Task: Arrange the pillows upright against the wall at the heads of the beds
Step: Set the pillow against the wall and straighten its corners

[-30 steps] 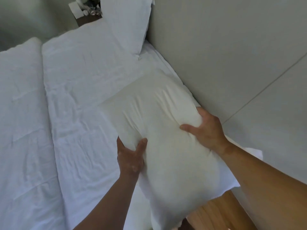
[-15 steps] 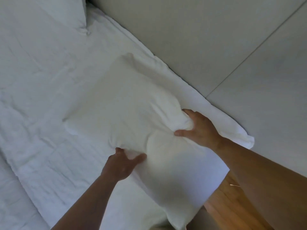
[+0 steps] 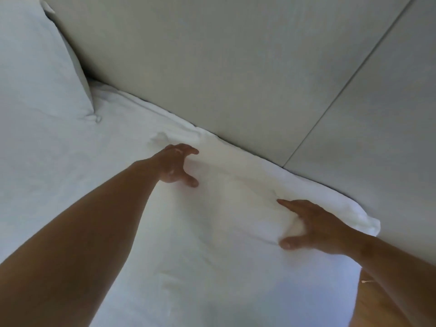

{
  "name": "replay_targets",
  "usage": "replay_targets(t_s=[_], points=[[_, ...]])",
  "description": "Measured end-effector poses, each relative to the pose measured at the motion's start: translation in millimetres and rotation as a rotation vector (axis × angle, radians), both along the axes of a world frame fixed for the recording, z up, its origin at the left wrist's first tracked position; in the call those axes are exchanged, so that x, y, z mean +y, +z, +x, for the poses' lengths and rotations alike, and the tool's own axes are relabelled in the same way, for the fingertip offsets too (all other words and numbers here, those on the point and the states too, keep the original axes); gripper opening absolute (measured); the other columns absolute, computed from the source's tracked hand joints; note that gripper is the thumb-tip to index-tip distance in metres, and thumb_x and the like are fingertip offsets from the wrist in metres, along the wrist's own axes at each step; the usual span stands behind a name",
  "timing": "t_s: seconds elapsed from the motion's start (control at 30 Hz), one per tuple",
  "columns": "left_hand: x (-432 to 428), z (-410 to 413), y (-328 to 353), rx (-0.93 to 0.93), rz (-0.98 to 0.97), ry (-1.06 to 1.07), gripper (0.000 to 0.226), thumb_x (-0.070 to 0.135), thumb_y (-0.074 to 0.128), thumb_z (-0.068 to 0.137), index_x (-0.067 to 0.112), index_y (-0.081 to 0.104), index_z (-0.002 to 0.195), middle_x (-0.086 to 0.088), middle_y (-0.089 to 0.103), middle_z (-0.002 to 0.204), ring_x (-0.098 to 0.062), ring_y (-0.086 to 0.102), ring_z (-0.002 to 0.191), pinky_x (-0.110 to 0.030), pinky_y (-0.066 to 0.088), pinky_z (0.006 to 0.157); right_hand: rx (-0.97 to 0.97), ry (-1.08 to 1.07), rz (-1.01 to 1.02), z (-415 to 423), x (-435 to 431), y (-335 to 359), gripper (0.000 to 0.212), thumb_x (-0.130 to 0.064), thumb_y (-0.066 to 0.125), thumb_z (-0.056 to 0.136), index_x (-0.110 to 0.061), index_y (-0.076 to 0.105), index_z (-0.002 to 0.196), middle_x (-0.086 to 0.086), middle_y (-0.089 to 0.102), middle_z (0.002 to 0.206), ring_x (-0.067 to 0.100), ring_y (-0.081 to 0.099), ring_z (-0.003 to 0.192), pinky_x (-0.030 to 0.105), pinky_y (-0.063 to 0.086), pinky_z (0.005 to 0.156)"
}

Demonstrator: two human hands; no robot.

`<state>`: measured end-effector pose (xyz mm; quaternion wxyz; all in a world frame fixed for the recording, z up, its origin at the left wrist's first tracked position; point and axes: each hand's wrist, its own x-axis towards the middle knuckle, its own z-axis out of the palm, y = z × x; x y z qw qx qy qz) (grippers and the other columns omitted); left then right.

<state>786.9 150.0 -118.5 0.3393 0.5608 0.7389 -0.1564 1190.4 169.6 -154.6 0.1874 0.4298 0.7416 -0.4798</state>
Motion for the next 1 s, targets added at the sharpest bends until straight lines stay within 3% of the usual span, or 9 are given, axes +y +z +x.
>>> replay_targets(t_s=[0.13,0.27,0.47,0.53,0.6,0.7,0.87,0.93,1.0], points=[[34,-24,-11,-0.042,-0.225,-0.029,0.117,0.061,0.091,0.037,0.041,0.045,0.143,0.001,0.044,0.150,-0.026,0.048,0.130,-0.044,0.044,0.105,-0.019,-0.086,-0.081,21,9,-11,0.145,-0.092,0.072,0.028,-0.049,0.023,0.158,-0.025,0.037,0.145,0.004,0.038,0.135,0.023,0.032,0.106],[38,-39,-44,-0.017,-0.272,-0.024,0.137,0.080,0.080,0.008,0.041,0.051,0.137,0.010,0.055,0.135,-0.022,0.055,0.123,-0.046,0.042,0.106,-0.103,-0.161,-0.099,33,11,-27,0.126,-0.070,0.090,0.048,-0.043,0.031,0.156,-0.028,0.049,0.122,0.004,0.046,0.116,0.009,0.038,0.081],[25,-6,-82,0.195,-0.229,-0.178,0.138,0.093,0.061,0.000,0.043,0.055,0.128,0.014,0.064,0.124,-0.022,0.055,0.124,-0.051,0.033,0.106,-0.212,-0.162,-0.002,21,9,-37,0.105,-0.065,0.092,0.051,-0.032,0.052,0.142,-0.016,0.064,0.118,0.013,0.059,0.110,0.027,0.046,0.091],[22,-3,-75,0.218,-0.223,-0.197,0.120,0.092,0.064,0.006,0.040,0.062,0.114,0.014,0.066,0.115,-0.022,0.057,0.118,-0.046,0.034,0.101,-0.220,-0.168,0.004,20,5,-32,0.101,-0.064,0.092,0.052,-0.028,0.055,0.139,-0.011,0.067,0.125,0.018,0.060,0.119,0.031,0.047,0.096],[11,2,-65,0.237,-0.158,-0.205,0.085,0.086,0.072,0.022,0.036,0.063,0.091,0.018,0.067,0.099,-0.020,0.059,0.109,-0.041,0.032,0.089,-0.233,-0.179,0.007,21,-3,-24,0.101,-0.064,0.091,0.054,-0.025,0.055,0.140,-0.008,0.065,0.131,0.021,0.058,0.126,0.034,0.046,0.102],[-10,9,-49,0.197,-0.046,-0.171,0.061,0.078,0.075,0.031,0.033,0.060,0.070,0.021,0.064,0.077,-0.018,0.064,0.099,-0.037,0.029,0.079,-0.223,-0.200,0.019,24,-19,-6,0.086,-0.065,0.090,0.049,-0.028,0.066,0.123,-0.012,0.072,0.116,0.018,0.063,0.114,0.036,0.051,0.099],[-31,-9,9,0.156,0.025,-0.118,0.053,0.071,0.078,0.040,0.033,0.062,0.073,0.021,0.061,0.079,-0.023,0.066,0.105,-0.036,0.035,0.079,-0.148,-0.288,0.026,42,-42,44,0.042,-0.054,0.092,0.054,-0.032,0.071,0.084,-0.013,0.076,0.079,-0.001,0.067,0.077,0.018,0.050,0.067],[-35,-16,37,0.132,0.017,-0.113,0.048,0.071,0.079,0.039,0.037,0.064,0.070,0.022,0.062,0.073,-0.023,0.067,0.100,-0.036,0.038,0.077,-0.140,-0.301,0.053,46,-50,67,0.043,-0.058,0.089,0.052,-0.032,0.069,0.080,-0.009,0.075,0.078,0.005,0.070,0.076,0.027,0.057,0.070],[-34,-16,66,0.176,0.052,-0.140,0.050,0.070,0.081,0.045,0.039,0.071,0.083,0.017,0.069,0.083,-0.022,0.066,0.104,-0.037,0.039,0.081,-0.122,-0.317,0.092,47,-50,90,0.043,-0.061,0.086,0.048,-0.036,0.068,0.078,-0.006,0.075,0.078,0.011,0.072,0.076,0.039,0.061,0.074]])
